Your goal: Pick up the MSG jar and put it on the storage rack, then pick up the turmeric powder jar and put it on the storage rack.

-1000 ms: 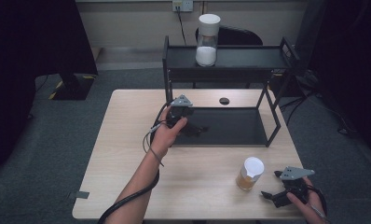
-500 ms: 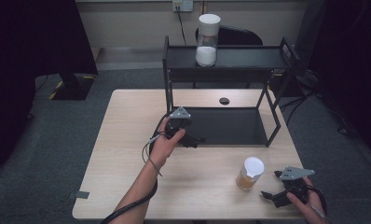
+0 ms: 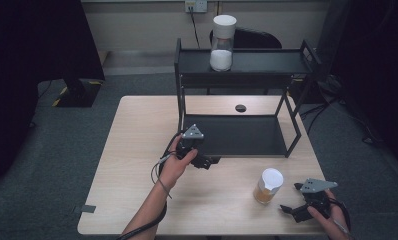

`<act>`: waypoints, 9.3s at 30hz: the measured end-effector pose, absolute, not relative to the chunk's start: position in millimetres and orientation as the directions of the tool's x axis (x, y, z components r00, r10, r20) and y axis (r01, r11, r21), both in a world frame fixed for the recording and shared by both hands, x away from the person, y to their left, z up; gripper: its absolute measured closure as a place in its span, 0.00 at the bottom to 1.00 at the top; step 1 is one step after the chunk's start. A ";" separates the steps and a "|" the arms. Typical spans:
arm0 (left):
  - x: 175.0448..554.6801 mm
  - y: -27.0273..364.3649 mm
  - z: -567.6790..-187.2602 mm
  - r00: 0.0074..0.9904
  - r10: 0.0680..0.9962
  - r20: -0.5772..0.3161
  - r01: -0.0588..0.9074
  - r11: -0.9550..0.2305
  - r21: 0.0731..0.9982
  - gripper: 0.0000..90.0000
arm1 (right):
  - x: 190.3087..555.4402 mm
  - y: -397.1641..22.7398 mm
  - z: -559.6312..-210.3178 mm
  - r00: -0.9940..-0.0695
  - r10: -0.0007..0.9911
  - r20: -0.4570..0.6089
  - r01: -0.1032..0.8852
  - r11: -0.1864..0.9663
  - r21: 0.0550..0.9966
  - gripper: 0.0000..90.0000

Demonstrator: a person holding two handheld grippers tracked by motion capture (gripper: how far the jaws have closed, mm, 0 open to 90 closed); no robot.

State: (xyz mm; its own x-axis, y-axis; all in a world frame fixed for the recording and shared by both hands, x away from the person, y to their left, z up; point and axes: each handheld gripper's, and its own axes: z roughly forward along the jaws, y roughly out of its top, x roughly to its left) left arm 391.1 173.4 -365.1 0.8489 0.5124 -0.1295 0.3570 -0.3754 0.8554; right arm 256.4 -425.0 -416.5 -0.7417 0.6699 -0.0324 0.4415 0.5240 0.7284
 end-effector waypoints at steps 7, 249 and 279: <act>384.2 179.1 -375.3 0.845 0.521 -0.123 0.363 -0.390 0.846 0.02 | 256.3 -424.9 -416.5 -0.741 0.670 -0.032 0.442 0.524 0.728 0.00; 315.7 226.4 -419.2 0.762 0.647 0.012 0.433 -0.523 0.734 0.00 | 419.9 -318.5 -106.8 -0.759 0.652 -0.013 0.318 0.388 0.865 0.33; 315.6 226.3 -419.2 0.762 0.648 0.012 0.433 -0.523 0.734 0.00 | 459.8 -302.7 -70.2 -0.723 0.691 -0.005 0.335 0.357 0.872 0.33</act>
State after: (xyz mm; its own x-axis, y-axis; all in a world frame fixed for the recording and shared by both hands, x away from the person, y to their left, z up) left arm 315.6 226.3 -419.2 0.7619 0.6476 0.0118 0.4333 -0.5232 0.7338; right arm 459.8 -302.7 -70.2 -0.7227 0.6911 -0.0051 0.3354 0.3571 0.8717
